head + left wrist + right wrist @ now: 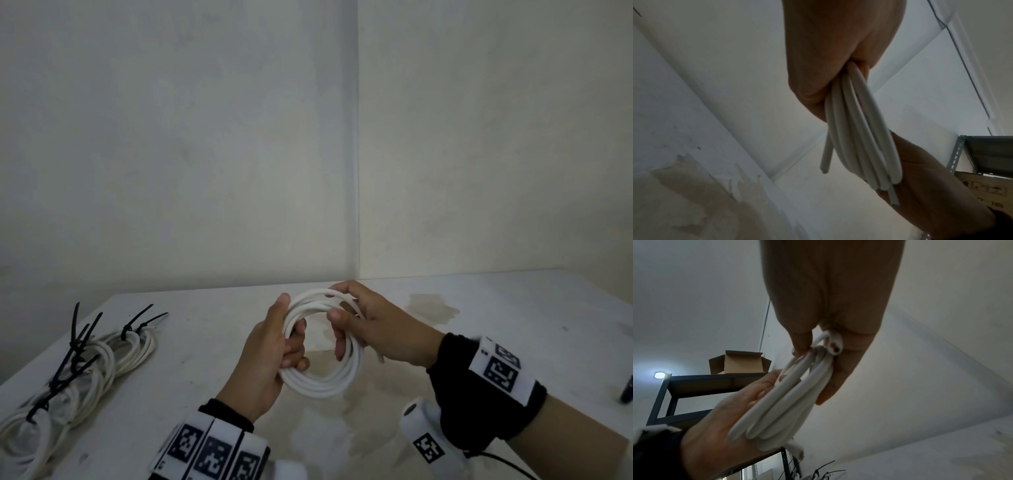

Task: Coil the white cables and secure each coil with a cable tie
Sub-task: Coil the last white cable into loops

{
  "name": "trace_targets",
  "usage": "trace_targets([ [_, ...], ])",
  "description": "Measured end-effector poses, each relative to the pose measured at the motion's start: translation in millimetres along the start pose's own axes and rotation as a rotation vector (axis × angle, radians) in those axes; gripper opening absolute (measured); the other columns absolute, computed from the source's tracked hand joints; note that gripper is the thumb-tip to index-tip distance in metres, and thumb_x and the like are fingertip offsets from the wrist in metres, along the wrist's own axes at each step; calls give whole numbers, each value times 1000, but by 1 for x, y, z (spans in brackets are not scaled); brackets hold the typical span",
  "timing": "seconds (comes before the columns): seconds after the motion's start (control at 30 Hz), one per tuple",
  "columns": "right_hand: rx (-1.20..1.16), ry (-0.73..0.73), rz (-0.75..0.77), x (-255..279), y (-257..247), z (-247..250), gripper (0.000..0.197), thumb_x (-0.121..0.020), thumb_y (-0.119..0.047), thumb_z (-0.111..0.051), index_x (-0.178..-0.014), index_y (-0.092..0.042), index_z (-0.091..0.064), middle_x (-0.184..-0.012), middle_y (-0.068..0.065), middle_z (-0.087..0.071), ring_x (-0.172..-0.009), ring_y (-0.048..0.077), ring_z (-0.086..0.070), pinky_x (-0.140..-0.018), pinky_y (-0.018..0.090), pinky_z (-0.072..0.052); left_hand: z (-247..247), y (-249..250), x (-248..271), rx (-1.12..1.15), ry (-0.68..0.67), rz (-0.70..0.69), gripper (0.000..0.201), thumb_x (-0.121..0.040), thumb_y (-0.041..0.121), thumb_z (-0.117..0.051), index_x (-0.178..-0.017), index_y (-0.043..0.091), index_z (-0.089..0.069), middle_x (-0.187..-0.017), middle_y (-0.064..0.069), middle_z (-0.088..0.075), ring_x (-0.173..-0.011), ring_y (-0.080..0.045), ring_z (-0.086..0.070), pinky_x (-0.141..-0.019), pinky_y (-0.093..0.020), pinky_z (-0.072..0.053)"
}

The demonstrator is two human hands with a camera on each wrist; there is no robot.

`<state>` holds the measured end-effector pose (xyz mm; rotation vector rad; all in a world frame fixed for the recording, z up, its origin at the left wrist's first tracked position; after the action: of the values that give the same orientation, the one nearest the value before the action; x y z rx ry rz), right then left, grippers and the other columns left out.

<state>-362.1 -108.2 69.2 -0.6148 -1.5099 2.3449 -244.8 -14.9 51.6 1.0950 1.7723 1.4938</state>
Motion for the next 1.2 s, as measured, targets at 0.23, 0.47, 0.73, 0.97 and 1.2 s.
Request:
trace_targets([
  [0.23, 149, 28, 118, -6, -3, -1, 15, -98, -17, -40, -105, -16, -54, -72, -1, -55, -59, 16, -61, -55, 25, -50, 3, 4, 1, -24, -57, -10, 45, -97, 36, -34, -62, 10, -44, -42, 4, -24, -34, -9, -21, -40, -22, -33],
  [0.47, 157, 100, 88, -5, 2, 2, 28, -99, -23, -36, -95, -12, -62, -70, -4, -53, -62, 4, -54, -65, 16, -44, 0, -3, 7, -78, 16, -56, 47, -96, 36, -38, -56, 12, -38, -41, 3, -22, -34, -11, -20, -38, -23, -30],
  [0.73, 701, 93, 58, -13, -1, 20, 18, -96, -20, -47, -88, -10, -60, -80, -5, -50, -67, 2, -43, -65, 19, -31, 1, 0, 5, -70, 34, -80, 45, -96, 34, -38, -56, 12, -37, -41, 4, -22, -35, -10, -19, -37, -22, -30],
  [0.97, 138, 252, -16, -16, 0, 13, 24, -97, -17, -44, -75, -15, -54, -65, 0, -59, -50, 0, -52, -53, 12, -41, -7, 2, 1, -82, 29, -106, 47, -96, 38, -36, -56, 13, -37, -42, 4, -22, -36, -11, -19, -39, -23, -29],
  [1.2, -434, 80, -163, -8, 3, -1, 38, -98, -15, -38, -71, -4, -61, -62, 7, -61, -53, 16, -55, -56, 24, -49, -5, 0, -4, -61, 87, -117, 49, -96, 37, -37, -53, 14, -35, -39, 5, -23, -34, -10, -20, -36, -20, -28],
])
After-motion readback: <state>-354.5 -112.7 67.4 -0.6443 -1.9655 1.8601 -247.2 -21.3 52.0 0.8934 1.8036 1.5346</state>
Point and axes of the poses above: each hand's wrist, its own x-axis away from the middle knuckle, its own z-axis out of the back of the hand, y = z × x, the point moved 3 cm from there along -x, towards the middle knuckle
